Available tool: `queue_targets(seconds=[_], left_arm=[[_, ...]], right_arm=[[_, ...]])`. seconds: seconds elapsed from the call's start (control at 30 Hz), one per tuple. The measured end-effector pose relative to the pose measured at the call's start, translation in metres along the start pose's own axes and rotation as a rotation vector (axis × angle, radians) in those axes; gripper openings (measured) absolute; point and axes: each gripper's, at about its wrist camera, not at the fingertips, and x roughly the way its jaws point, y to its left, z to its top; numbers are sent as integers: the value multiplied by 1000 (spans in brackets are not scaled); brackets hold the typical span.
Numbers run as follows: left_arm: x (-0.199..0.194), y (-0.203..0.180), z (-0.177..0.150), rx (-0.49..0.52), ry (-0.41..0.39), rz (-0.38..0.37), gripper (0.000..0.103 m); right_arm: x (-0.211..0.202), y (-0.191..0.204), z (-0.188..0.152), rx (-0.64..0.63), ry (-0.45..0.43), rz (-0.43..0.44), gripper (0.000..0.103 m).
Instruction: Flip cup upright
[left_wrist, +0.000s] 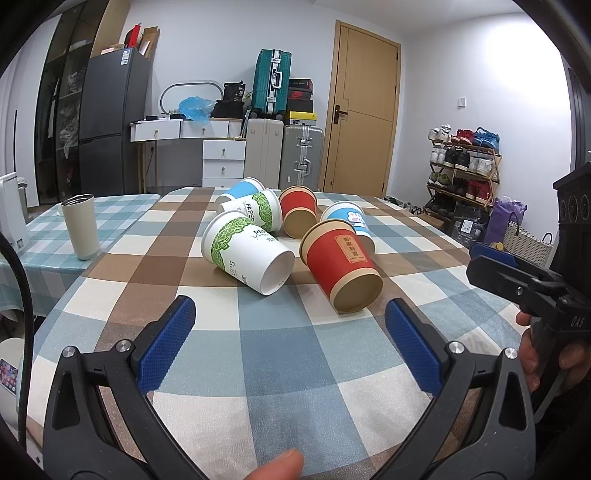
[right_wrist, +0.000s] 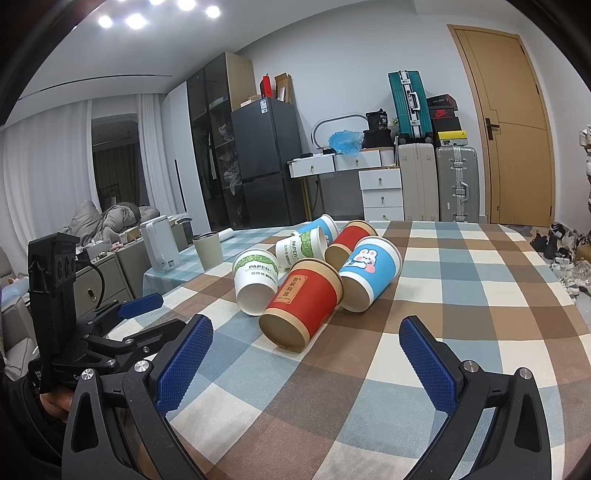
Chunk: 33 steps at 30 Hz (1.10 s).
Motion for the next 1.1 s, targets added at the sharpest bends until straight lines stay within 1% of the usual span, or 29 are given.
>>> queue_targets(seconds=[0.77, 0.97, 1.0, 1.1], left_arm=[[0, -2, 0, 1, -1, 1, 102], [2, -4, 1, 3, 3, 1, 102], [2, -4, 1, 2, 4, 3, 102], [5, -5, 2, -1, 15, 2, 102]], right_arm=[[-1, -1, 0, 1, 2, -4, 103], [-4, 0, 0, 7, 14, -12, 103], [6, -1, 1, 10, 19, -16, 103], [5, -5, 2, 22, 37, -28, 103]])
